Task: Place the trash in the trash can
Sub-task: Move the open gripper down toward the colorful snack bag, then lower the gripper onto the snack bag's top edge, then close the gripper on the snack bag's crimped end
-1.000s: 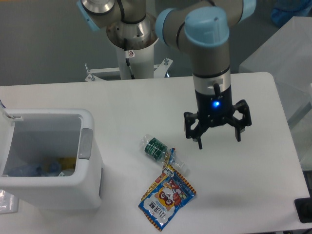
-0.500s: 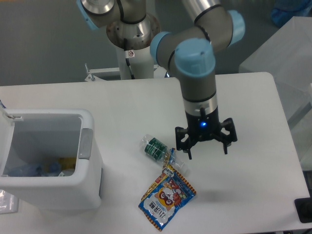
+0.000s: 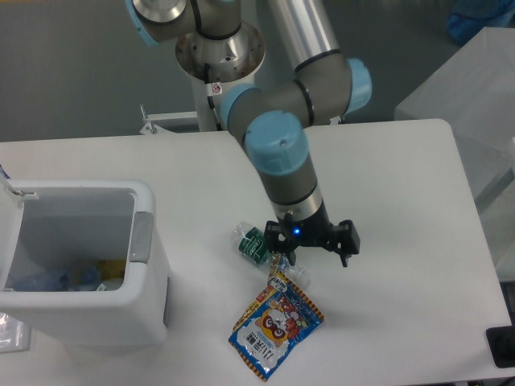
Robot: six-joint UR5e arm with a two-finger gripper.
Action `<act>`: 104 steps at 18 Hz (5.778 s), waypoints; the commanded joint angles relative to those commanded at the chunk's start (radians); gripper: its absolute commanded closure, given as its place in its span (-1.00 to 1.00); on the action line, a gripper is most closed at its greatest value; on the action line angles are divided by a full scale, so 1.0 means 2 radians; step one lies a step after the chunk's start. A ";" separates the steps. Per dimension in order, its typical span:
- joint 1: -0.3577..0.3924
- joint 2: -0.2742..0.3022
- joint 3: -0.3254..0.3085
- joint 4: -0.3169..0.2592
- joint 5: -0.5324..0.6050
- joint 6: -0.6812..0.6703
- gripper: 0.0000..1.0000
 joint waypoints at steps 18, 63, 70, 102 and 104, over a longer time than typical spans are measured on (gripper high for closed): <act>-0.009 -0.036 -0.029 0.001 -0.060 0.165 -1.00; -0.022 -0.078 -0.015 0.005 -0.046 0.164 -1.00; -0.022 -0.083 -0.005 0.005 -0.046 0.164 -1.00; -0.022 -0.096 -0.002 0.005 -0.025 0.154 -0.99; -0.022 -0.095 -0.002 0.005 -0.025 0.154 -0.85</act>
